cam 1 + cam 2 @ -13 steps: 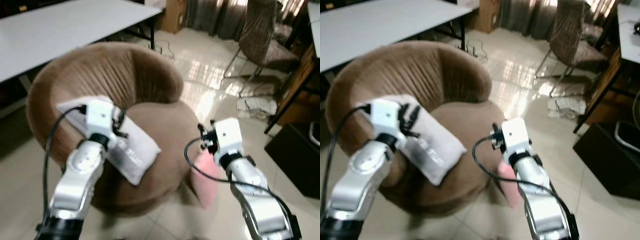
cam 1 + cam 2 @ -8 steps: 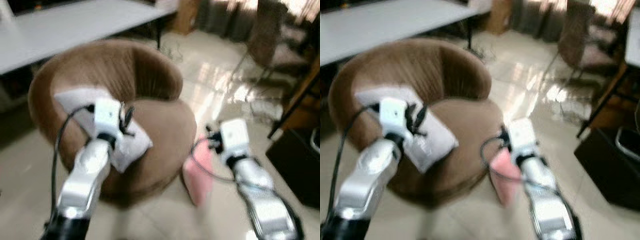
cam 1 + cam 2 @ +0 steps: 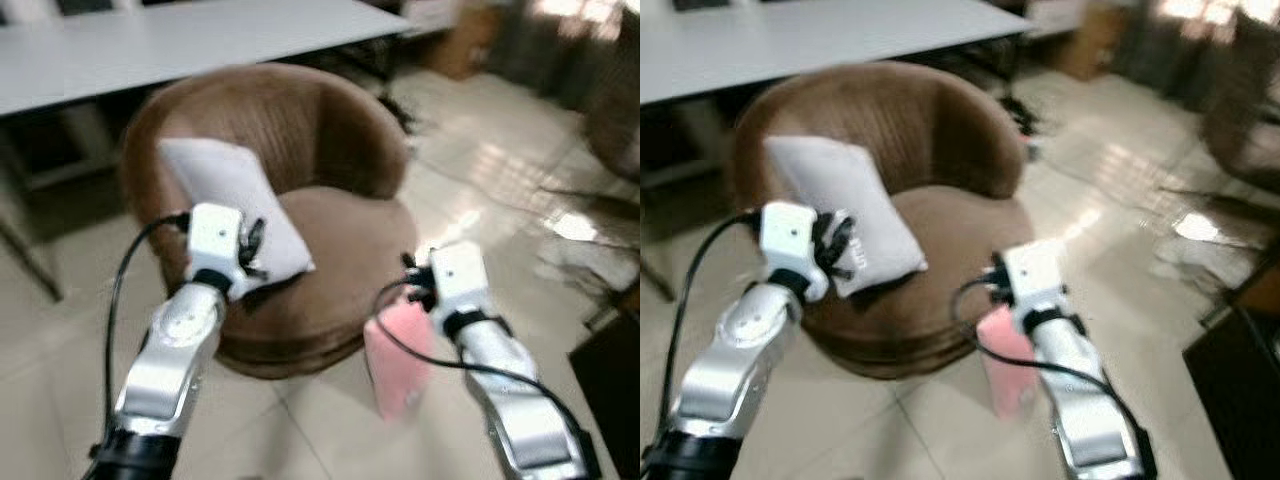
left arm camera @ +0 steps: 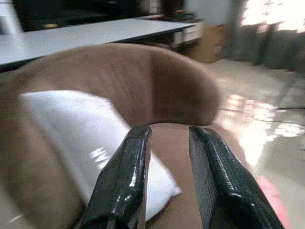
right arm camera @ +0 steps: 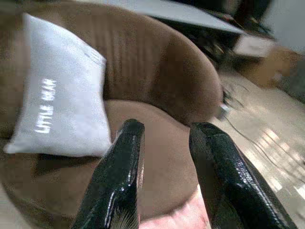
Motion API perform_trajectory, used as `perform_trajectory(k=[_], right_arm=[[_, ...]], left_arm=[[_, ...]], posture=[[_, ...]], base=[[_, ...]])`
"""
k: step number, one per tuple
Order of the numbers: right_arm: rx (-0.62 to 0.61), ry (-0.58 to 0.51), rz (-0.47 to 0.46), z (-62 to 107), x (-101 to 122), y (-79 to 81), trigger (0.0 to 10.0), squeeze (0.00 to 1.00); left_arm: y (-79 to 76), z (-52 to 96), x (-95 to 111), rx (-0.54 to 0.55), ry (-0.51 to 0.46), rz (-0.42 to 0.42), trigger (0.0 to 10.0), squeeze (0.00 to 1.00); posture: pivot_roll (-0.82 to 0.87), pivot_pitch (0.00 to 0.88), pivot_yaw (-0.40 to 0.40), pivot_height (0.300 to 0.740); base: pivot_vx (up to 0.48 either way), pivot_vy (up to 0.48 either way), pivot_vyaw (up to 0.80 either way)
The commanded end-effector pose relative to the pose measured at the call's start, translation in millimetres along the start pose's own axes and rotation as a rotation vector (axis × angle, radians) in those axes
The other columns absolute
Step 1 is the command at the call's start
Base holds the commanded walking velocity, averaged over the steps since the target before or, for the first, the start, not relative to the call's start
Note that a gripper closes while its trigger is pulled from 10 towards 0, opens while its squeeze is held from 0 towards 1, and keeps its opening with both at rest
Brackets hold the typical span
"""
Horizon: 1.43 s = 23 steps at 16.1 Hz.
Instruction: Move the pillow to the sofa from floor
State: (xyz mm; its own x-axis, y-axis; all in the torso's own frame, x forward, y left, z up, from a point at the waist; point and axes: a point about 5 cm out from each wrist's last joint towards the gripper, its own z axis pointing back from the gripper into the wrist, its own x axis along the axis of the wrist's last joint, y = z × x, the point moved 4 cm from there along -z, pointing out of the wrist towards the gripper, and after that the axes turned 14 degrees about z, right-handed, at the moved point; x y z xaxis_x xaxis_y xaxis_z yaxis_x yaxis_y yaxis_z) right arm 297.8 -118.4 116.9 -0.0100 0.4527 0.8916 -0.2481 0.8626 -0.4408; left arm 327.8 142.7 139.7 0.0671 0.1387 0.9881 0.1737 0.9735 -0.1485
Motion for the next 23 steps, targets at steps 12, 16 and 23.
perform_trajectory(k=[12, 16, 23], right_arm=[[-0.002, 0.006, 0.033, 2.7, -4.8, -5.4, 10.0, 0.00], [0.003, 0.003, 0.034, 2.7, -4.3, -5.0, 10.0, 0.00], [0.012, -0.006, 0.033, 1.0, -2.5, -3.9, 10.0, 0.00]], left_arm=[[-6.7, -1.3, 1.5, -0.002, -0.020, -0.013, 10.0, 0.00], [-6.8, -1.4, 2.1, 0.000, -0.024, -0.012, 10.0, 0.00], [-3.0, -1.9, 3.7, 0.012, -0.035, -0.010, 10.0, 0.00]], posture=[[-0.06, 0.000, 0.011, 0.740], [-0.07, 0.003, 0.011, 0.740], [-0.06, 0.008, 0.007, 0.740]], base=[[0.000, -0.480, 0.80], [0.000, -0.480, 0.80], [0.000, -0.480, 0.80]])
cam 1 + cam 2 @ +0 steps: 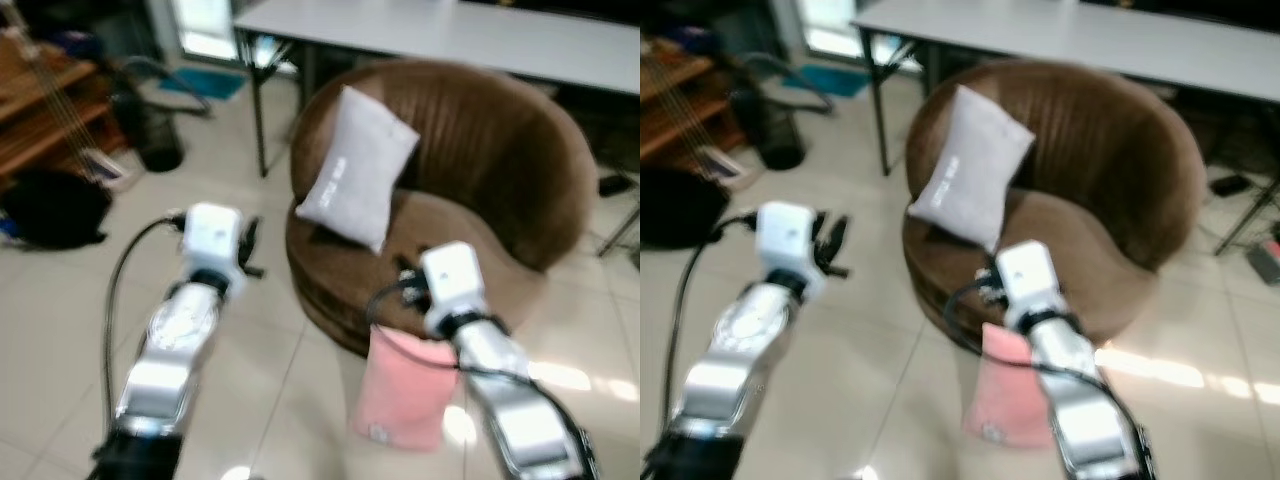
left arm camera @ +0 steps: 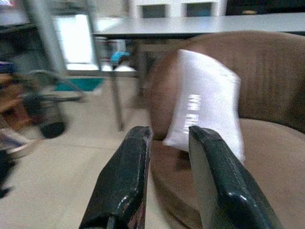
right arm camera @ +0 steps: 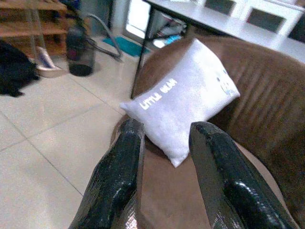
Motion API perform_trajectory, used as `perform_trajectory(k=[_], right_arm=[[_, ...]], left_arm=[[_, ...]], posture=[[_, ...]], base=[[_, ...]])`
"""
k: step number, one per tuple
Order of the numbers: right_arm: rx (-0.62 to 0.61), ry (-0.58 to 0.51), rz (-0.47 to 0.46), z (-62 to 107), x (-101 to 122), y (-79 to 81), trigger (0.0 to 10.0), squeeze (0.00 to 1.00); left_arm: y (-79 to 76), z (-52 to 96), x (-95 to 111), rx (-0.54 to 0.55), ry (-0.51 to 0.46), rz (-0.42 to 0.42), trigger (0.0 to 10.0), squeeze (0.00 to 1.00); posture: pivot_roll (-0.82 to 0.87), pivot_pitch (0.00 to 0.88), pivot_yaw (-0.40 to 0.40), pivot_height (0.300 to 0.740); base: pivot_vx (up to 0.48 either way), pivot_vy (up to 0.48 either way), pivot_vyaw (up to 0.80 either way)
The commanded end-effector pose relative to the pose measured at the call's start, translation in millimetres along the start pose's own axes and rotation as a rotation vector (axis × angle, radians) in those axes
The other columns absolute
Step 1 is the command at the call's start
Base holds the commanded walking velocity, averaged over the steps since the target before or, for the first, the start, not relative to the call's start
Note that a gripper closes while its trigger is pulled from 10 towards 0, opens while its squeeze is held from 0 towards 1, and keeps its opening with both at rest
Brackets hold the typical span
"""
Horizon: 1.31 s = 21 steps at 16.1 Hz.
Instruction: Move the pillow to the sofa from floor
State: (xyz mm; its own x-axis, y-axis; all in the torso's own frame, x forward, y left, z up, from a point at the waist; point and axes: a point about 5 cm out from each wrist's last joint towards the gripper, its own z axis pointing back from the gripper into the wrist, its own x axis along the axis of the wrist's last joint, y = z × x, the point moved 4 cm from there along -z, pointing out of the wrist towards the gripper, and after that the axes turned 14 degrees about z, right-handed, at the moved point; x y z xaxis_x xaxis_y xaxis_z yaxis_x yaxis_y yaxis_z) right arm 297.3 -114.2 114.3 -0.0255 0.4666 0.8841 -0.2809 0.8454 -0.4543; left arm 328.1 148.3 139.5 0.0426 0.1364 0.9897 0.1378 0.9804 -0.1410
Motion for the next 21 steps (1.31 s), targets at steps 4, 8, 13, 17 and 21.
perform_trajectory(k=[4, 8, 13, 17, 21], right_arm=[[-0.025, 0.004, 0.016, 1.9, -2.2, -9.4, 10.0, 0.00], [-0.028, 0.005, 0.016, 1.5, -2.3, -9.9, 10.0, 0.00], [-0.031, 0.005, 0.015, 1.0, -2.7, -10.6, 10.0, 0.00], [-0.033, 0.005, 0.014, 0.6, -3.0, -10.7, 10.0, 0.00], [-0.037, 0.004, 0.014, 0.5, -3.3, -10.6, 10.0, 0.00]], left_arm=[[-8.6, -2.9, 2.8, -0.025, -0.012, -0.002, 10.0, 0.00], [-8.5, -3.2, 2.8, -0.026, -0.012, -0.001, 10.0, 0.00], [-9.1, -3.8, 3.8, -0.028, -0.017, -0.003, 10.0, 0.00], [-9.7, -3.5, 5.9, -0.035, -0.030, -0.005, 10.0, 0.00], [-9.5, -2.7, 10.2, -0.042, -0.058, -0.007, 10.0, 0.00]], posture=[[-0.07, 0.011, 0.007, 0.740], [-0.07, 0.012, 0.007, 0.740], [-0.07, 0.014, 0.008, 0.740], [-0.06, 0.013, 0.010, 0.740], [-0.06, 0.013, 0.011, 0.740]], base=[[0.000, -0.480, 0.80], [0.000, -0.480, 0.80], [0.000, -0.480, 0.80], [0.000, -0.480, 0.80], [0.000, -0.480, 0.80]])
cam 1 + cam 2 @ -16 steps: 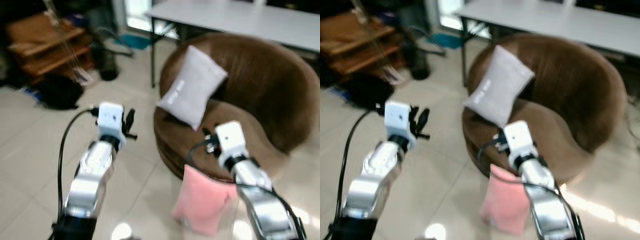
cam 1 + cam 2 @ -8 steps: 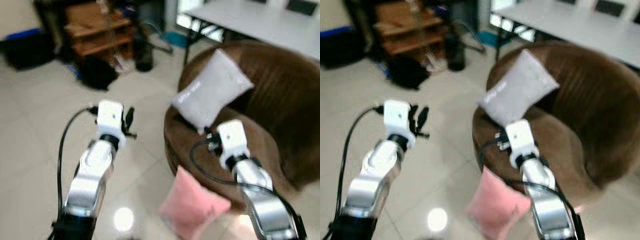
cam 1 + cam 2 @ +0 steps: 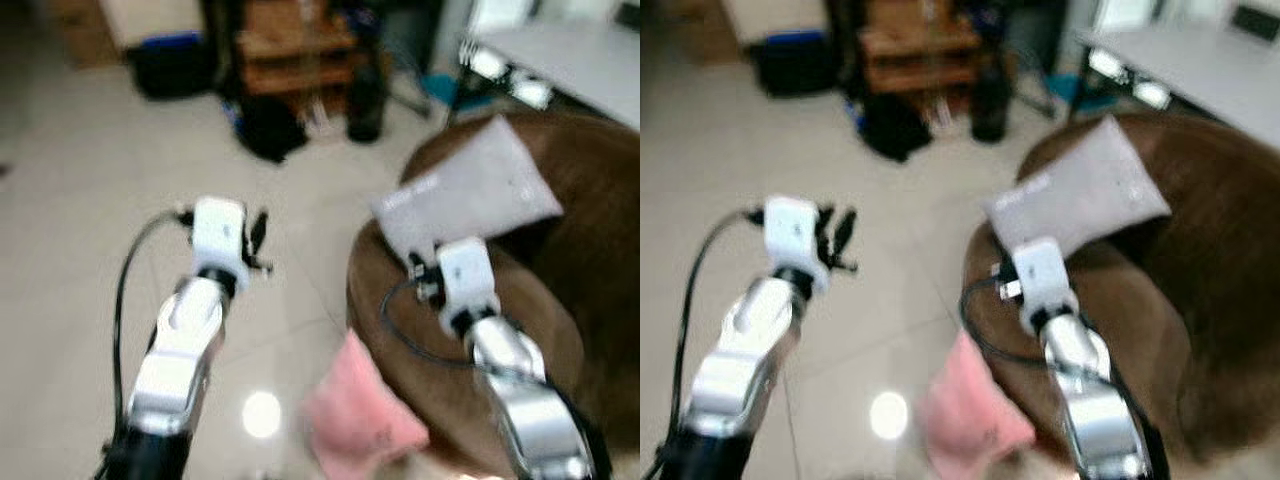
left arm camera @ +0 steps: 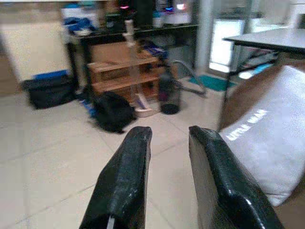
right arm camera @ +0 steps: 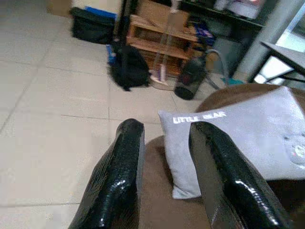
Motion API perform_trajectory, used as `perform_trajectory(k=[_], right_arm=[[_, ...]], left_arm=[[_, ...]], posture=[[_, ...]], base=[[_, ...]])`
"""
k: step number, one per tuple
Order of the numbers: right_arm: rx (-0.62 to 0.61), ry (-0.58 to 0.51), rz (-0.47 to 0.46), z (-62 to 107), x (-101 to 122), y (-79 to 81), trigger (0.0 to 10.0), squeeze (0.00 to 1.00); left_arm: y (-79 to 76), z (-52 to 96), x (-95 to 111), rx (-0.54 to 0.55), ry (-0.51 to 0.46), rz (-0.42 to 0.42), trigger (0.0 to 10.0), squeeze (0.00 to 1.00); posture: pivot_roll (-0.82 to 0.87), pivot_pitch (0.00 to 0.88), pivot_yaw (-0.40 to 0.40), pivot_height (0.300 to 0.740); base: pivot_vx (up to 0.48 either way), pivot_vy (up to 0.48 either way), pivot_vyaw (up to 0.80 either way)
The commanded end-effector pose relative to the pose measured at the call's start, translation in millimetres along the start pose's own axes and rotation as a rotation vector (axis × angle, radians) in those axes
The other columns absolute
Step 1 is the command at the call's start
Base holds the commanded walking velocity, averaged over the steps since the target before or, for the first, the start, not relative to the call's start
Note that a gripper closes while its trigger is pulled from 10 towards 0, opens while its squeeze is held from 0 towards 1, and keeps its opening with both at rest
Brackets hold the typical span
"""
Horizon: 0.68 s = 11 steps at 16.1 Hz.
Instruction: Move the pillow to the sofa from floor
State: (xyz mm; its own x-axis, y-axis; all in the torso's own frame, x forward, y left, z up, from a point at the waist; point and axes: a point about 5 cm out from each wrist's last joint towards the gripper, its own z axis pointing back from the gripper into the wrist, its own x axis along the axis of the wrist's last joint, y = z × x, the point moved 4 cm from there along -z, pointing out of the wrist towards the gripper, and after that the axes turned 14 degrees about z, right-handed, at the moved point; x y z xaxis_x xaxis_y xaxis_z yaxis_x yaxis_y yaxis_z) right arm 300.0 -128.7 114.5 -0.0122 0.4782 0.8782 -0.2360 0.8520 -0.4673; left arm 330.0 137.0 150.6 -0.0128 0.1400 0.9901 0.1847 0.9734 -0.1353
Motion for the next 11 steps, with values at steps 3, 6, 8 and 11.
perform_trajectory(k=[3, 6, 8, 11], right_arm=[[0.000, -0.011, -0.001, -0.7, 2.8, 1.8, 10.0, 0.00], [-0.021, 0.012, -0.039, -0.4, -2.0, -1.3, 10.0, 0.00], [-0.008, 0.018, -0.039, -0.3, -4.3, 2.3, 10.0, 0.00], [0.005, 0.025, -0.026, 1.7, -9.5, 4.3, 10.0, 0.00]], left_arm=[[10.3, 2.4, 5.2, 0.033, -0.036, -0.032, 10.0, 0.00], [15.3, 5.1, 6.2, 0.049, -0.062, -0.030, 10.0, 0.00], [11.5, 6.9, 6.3, 0.027, -0.093, -0.061, 10.0, 0.00], [11.9, 10.2, 2.9, 0.008, -0.101, -0.048, 10.0, 0.00]], posture=[[-0.06, 0.013, 0.012, 0.740], [-0.06, 0.013, 0.012, 0.740], [-0.06, 0.001, 0.010, 0.740], [-0.06, 0.000, 0.007, 0.740]], base=[[0.000, -0.480, 0.80], [0.000, 0.000, 0.00], [0.000, 0.000, 0.00], [0.000, 0.000, 0.00]])
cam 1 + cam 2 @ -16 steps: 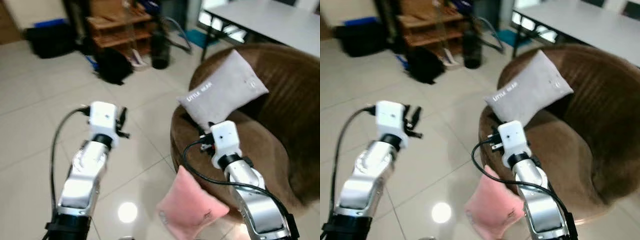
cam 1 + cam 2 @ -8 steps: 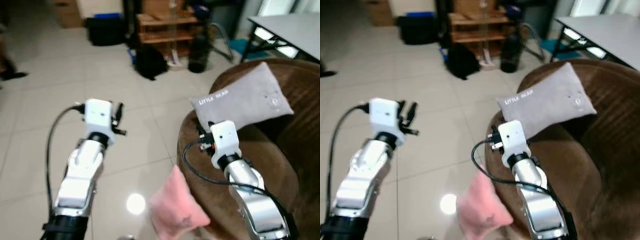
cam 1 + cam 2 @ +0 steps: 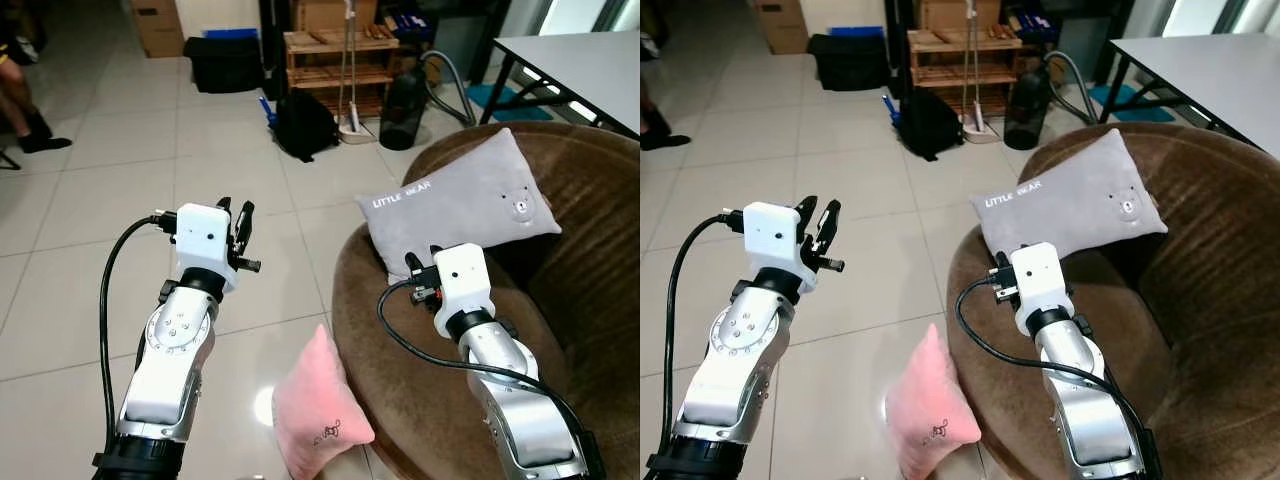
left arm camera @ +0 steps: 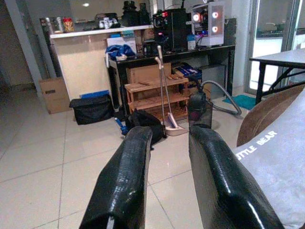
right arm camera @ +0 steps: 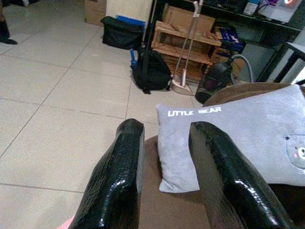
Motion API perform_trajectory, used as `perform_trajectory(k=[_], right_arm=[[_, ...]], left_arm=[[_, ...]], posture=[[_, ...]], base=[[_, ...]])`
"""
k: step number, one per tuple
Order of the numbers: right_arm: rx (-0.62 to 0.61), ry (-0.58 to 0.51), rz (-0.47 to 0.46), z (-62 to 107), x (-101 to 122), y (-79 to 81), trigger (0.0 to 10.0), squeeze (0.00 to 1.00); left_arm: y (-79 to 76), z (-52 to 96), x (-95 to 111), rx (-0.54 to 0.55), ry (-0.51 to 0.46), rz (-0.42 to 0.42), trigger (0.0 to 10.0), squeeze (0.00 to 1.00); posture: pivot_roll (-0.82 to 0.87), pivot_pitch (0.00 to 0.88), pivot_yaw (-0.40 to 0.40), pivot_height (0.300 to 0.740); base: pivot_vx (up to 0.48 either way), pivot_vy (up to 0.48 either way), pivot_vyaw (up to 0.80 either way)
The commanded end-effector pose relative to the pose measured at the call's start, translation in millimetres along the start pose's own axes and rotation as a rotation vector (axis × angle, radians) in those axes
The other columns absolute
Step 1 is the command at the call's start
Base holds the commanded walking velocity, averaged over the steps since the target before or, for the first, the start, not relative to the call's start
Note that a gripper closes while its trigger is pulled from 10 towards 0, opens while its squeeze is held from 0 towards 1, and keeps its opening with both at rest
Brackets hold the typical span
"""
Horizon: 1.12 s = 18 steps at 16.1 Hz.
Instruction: Move the pillow to the sofa from floor
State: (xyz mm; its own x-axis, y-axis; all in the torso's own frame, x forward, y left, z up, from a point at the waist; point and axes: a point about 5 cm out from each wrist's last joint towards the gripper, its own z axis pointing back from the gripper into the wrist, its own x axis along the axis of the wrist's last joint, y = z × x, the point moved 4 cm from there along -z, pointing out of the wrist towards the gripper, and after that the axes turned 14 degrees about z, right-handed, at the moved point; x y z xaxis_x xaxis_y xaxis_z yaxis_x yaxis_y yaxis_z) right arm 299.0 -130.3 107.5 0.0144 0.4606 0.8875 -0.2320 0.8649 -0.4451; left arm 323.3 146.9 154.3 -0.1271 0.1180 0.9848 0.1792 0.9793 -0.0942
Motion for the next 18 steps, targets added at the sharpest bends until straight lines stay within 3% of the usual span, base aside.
perform_trajectory(k=[1, 10, 16, 18], right_arm=[[0.014, 0.006, 0.001, 1.7, -4.2, 2.5, 10.0, 0.00], [0.026, -0.009, 0.001, 1.5, -3.2, 3.8, 10.0, 0.00], [0.034, 0.008, -0.022, 2.0, -6.1, 4.8, 10.0, 0.00], [0.034, 0.008, -0.020, 1.7, -6.5, 4.8, 10.0, 0.00]], left_arm=[[3.2, 2.5, -2.2, -0.004, 0.005, -0.010, 10.0, 0.00], [-3.3, 4.4, -4.8, -0.050, -0.010, 0.008, 10.0, 0.00], [-2.4, 4.9, -7.1, -0.034, -0.001, 0.010, 10.0, 0.00], [-2.6, 4.8, -7.5, -0.036, 0.001, 0.008, 10.0, 0.00]], posture=[[-0.06, 0.000, 0.007, 0.740], [-0.06, 0.000, 0.001, 0.740], [-0.06, 0.000, -0.001, 0.740], [-0.06, 0.000, -0.001, 0.720]], base=[[0.000, 0.000, 0.00], [0.297, 0.000, 0.00], [0.000, 0.000, 0.00], [0.000, 0.000, 0.00]])
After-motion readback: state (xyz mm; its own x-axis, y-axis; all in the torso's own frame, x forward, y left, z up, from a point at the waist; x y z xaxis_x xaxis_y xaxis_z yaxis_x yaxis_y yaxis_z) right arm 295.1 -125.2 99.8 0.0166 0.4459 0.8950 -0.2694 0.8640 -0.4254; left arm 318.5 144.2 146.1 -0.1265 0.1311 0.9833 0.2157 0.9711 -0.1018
